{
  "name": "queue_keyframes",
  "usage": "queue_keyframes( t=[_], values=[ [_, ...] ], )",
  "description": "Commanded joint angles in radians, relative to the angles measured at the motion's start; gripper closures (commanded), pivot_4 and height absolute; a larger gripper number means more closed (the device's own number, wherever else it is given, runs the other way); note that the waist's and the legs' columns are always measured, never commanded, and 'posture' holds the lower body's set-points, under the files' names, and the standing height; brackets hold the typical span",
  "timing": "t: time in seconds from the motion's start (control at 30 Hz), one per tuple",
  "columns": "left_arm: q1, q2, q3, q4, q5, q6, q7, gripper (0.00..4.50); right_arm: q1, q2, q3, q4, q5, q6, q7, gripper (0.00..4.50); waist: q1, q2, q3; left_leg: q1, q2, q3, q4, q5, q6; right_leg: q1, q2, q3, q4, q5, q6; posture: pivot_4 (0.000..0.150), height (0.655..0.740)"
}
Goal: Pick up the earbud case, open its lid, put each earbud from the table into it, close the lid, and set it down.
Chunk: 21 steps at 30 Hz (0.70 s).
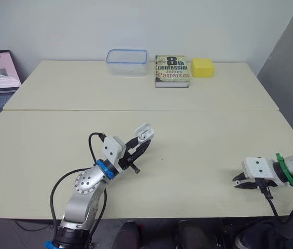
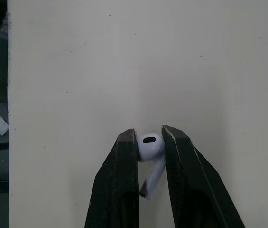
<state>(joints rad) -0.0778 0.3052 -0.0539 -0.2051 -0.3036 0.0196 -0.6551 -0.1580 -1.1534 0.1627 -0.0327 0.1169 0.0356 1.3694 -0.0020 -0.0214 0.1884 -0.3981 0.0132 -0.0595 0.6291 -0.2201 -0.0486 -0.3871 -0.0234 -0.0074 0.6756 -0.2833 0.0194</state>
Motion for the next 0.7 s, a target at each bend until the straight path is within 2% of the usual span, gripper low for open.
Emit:
queue_keyframes(
  t=[0.03,0.13,0.17,0.37,0.6,0.7],
  values=[
    [-0.001,0.001,0.003,-0.045,-0.005,-0.003,0.008,3.75,-0.026,0.005,0.022,0.03,-0.027,-0.036,0.041,4.1,0.0,0.0,0.0,0.0,0.0,0.0,0.0,0.0,0.0,0.0,0.0,0.0,0.0,0.0,0.0,0.15,0.74],
    [-0.006,0.004,0.004,-0.039,-0.005,-0.007,0.01,3.75,-0.045,0.022,0.036,0.065,-0.049,-0.054,0.04,4.1,0.001,0.0,0.0,0.001,0.0,0.0,0.0,0.0,0.0,0.001,0.0,0.0,0.0,0.0,0.0,0.15,0.74],
    [-0.008,0.004,0.004,-0.037,-0.005,-0.007,0.01,3.75,-0.048,0.026,0.037,0.07,-0.052,-0.055,0.042,3.38,0.001,0.0,0.0,0.001,0.0,0.0,0.0,0.0,0.0,0.001,0.0,0.0,0.0,0.0,0.0,0.15,0.74],
    [-0.013,0.005,0.003,-0.028,-0.003,-0.013,0.007,3.75,-0.059,0.043,0.008,0.065,-0.032,-0.083,0.036,1.46,0.001,0.0,0.0,0.002,0.0,0.0,0.0,0.0,0.0,0.002,0.0,0.0,0.0,0.0,0.0,0.15,0.74],
    [-0.014,0.004,-0.001,-0.017,-0.002,-0.02,0.001,3.75,0.033,-0.048,-0.162,-0.201,0.124,0.129,0.031,1.45,0.003,0.002,0.0,0.002,0.0,0.0,0.0,0.0,0.0,0.002,0.0,0.0,0.001,0.0,0.0,0.15,0.74],
    [-0.014,0.001,-0.004,-0.01,0.0,-0.022,0.001,3.75,0.112,-0.117,-0.216,-0.324,0.059,0.252,-0.034,1.45,0.005,0.002,0.0,0.001,0.0,0.0,0.0,0.0,0.0,0.002,0.0,0.0,0.001,0.0,0.0,0.15,0.74]
  ],
)
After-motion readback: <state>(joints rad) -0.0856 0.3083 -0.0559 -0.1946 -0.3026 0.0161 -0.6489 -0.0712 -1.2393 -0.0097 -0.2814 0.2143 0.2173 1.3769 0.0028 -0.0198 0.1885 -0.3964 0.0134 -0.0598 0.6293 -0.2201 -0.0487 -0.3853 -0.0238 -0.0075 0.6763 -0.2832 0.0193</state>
